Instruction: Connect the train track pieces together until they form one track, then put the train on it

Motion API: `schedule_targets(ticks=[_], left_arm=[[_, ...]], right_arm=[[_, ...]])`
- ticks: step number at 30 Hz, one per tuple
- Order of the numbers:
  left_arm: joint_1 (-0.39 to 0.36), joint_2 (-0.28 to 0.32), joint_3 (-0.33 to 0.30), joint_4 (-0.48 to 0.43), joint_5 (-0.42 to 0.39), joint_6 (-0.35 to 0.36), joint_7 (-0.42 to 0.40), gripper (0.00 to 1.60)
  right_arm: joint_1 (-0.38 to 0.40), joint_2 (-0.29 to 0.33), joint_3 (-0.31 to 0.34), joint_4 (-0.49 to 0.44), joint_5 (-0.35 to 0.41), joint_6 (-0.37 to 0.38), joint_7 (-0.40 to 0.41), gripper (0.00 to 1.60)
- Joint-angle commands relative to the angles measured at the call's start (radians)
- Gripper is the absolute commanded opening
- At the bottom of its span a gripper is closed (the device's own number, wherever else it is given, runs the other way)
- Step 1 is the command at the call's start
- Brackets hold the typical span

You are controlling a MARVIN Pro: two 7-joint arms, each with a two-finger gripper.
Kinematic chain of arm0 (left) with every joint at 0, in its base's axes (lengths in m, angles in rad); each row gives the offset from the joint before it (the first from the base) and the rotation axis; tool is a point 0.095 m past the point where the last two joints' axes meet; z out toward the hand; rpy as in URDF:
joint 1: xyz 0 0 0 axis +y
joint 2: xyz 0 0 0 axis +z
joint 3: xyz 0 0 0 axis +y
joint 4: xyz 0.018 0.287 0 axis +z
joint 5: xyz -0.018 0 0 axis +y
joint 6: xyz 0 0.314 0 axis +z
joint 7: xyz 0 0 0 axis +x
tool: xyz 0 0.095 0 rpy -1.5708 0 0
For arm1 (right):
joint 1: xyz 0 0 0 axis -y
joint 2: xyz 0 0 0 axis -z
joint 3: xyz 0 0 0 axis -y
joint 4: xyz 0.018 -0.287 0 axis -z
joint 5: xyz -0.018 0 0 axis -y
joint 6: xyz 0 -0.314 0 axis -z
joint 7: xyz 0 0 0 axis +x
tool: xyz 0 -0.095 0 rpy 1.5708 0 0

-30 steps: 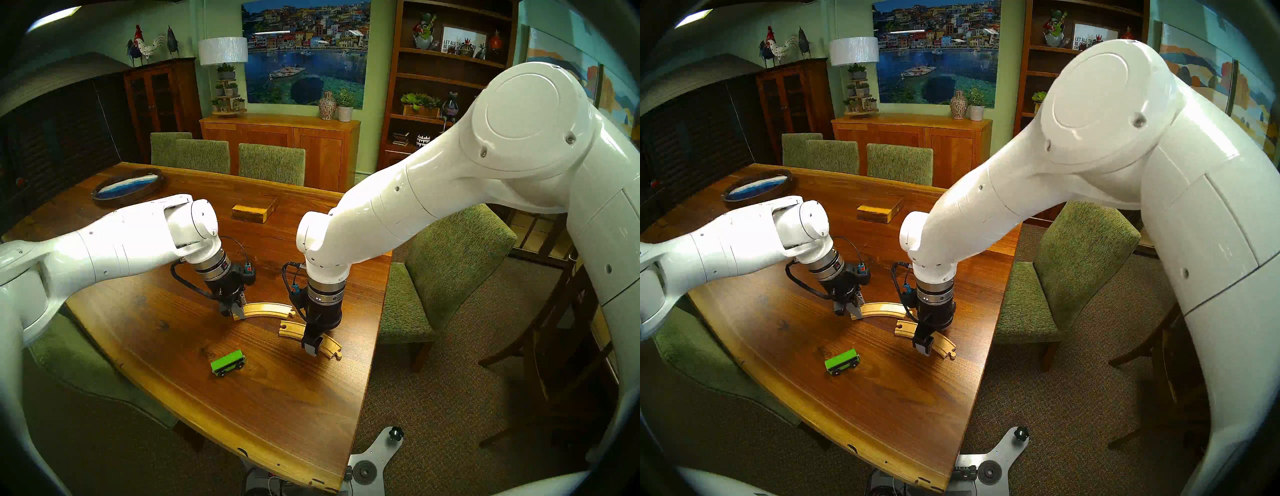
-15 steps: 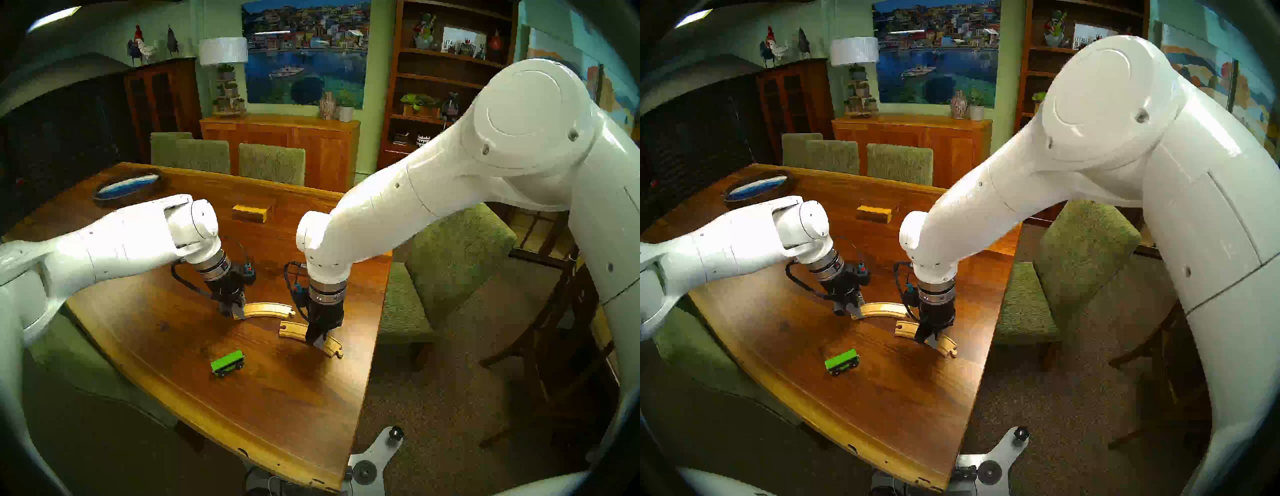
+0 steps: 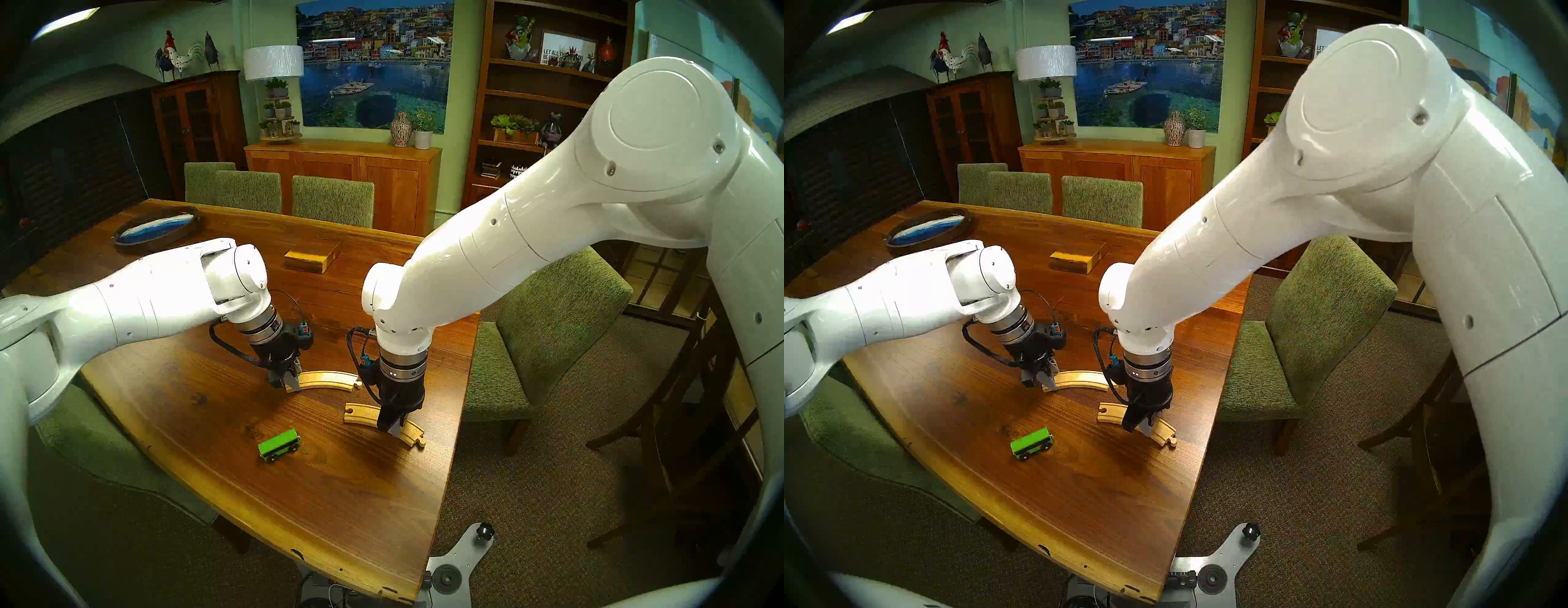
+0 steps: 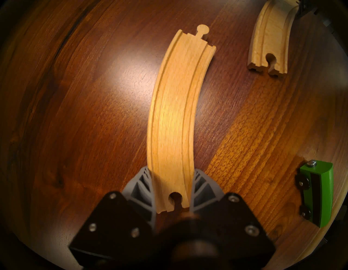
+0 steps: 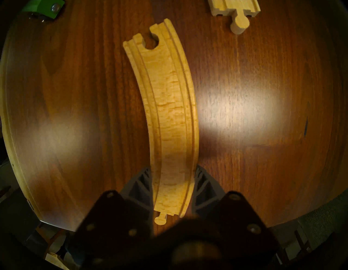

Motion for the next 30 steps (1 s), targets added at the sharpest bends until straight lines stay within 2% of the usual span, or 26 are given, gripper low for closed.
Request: schedule_targets(ticks=[1, 6, 11, 17, 19, 21, 30], left_arm=[[-0.024, -0.002, -0.016, 0.002, 0.001, 0.000, 0.003, 0.00], [-0.024, -0.002, -0.016, 0.002, 0.001, 0.000, 0.003, 0.00], [-0.024, -0.002, -0.016, 0.002, 0.001, 0.000, 0.003, 0.00], [-0.024, -0.002, -0.016, 0.002, 0.001, 0.000, 0.003, 0.00], [-0.024, -0.002, -0.016, 0.002, 0.001, 0.000, 0.003, 0.00], [-0.024, -0.002, -0.016, 0.002, 0.001, 0.000, 0.002, 0.00], [-0.024, -0.002, -0.016, 0.002, 0.001, 0.000, 0.002, 0.00]], right_arm=[[0.096, 0.059, 0.016, -0.036, 0.009, -0.033, -0.021, 0.00], [0.098, 0.075, 0.020, -0.049, 0.035, -0.058, -0.037, 0.00], [0.091, 0.067, 0.017, -0.030, 0.086, -0.036, -0.054, 0.00], [0.067, 0.027, 0.019, 0.046, 0.200, 0.042, -0.070, 0.00], [0.064, 0.022, 0.019, 0.056, 0.210, 0.051, -0.072, 0.00], [0.048, 0.004, 0.016, 0.096, 0.255, 0.092, -0.075, 0.00], [0.016, -0.036, 0.002, 0.179, 0.346, 0.176, -0.090, 0.00]])
